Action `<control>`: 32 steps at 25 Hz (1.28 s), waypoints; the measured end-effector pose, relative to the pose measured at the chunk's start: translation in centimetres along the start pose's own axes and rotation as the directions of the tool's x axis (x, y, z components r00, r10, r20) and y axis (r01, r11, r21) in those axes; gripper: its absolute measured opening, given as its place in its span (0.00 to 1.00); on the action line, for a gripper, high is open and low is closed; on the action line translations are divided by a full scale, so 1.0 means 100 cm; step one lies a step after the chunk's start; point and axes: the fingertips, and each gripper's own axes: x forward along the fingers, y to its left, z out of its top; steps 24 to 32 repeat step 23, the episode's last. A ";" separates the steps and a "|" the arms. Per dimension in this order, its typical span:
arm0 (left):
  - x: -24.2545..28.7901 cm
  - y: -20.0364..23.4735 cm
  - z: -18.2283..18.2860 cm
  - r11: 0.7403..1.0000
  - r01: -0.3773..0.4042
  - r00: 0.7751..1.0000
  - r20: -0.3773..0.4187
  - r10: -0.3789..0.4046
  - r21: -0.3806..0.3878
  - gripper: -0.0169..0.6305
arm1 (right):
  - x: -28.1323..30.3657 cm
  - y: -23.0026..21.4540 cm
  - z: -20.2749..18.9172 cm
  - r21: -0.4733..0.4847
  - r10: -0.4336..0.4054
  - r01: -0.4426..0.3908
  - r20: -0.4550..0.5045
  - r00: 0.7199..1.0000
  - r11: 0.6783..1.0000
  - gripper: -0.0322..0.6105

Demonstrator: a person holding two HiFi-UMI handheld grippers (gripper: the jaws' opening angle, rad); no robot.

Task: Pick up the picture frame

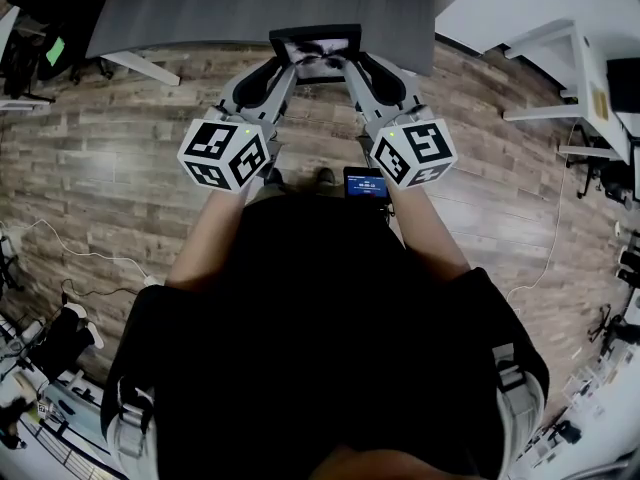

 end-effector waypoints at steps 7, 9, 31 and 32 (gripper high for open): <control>0.004 -0.007 -0.001 1.000 0.005 1.000 0.011 -0.005 -0.004 0.15 | -0.004 -0.008 -0.001 0.016 0.013 -0.013 0.004 1.000 1.000 0.17; 0.009 -0.009 -0.001 1.000 0.003 1.000 0.012 -0.003 -0.005 0.15 | -0.004 -0.014 -0.001 0.023 0.015 -0.015 0.006 1.000 1.000 0.17; 0.059 -0.028 -0.009 1.000 -0.003 1.000 0.020 0.004 -0.009 0.15 | -0.013 -0.070 -0.010 0.071 0.031 -0.031 0.012 0.999 0.997 0.17; 0.059 -0.028 -0.009 1.000 -0.003 1.000 0.020 0.004 -0.009 0.15 | -0.013 -0.070 -0.010 0.071 0.031 -0.031 0.012 0.999 0.997 0.17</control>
